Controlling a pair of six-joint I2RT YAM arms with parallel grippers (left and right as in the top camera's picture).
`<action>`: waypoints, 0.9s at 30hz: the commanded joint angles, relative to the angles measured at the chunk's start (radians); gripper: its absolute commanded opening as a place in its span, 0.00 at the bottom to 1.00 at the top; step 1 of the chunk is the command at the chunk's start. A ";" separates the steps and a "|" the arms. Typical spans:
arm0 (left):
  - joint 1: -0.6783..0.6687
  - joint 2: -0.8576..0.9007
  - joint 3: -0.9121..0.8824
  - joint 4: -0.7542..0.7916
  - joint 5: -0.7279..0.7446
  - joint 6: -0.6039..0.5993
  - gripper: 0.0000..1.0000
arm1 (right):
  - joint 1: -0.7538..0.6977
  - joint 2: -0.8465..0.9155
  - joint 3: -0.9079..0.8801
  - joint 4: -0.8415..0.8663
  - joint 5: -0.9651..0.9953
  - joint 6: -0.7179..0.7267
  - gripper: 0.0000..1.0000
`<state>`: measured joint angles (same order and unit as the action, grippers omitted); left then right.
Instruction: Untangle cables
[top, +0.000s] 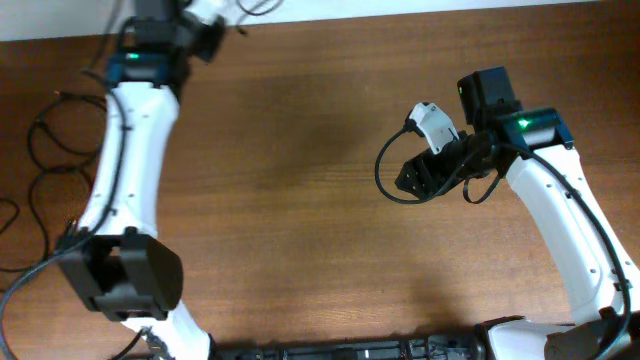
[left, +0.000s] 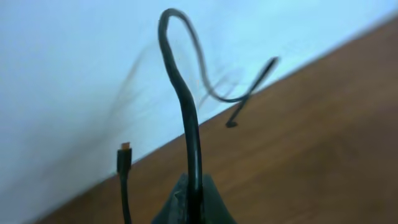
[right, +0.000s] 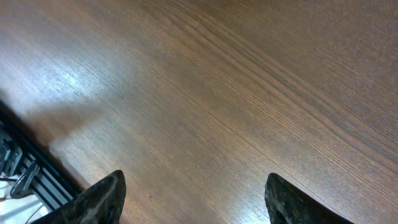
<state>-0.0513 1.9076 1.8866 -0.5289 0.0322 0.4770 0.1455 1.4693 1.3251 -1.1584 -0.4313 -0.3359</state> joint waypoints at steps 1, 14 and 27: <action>0.156 -0.021 0.017 0.013 -0.021 -0.290 0.00 | -0.002 0.002 0.000 0.002 -0.009 0.005 0.71; 0.497 -0.018 0.017 0.044 -0.022 -0.386 0.00 | -0.002 0.002 0.000 0.006 -0.010 0.005 0.71; 0.708 -0.006 0.017 0.089 -0.021 -0.386 0.01 | -0.002 0.002 0.000 0.016 -0.010 0.005 0.70</action>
<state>0.6224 1.9076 1.8866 -0.4271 0.0174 0.1070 0.1455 1.4693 1.3251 -1.1511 -0.4313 -0.3359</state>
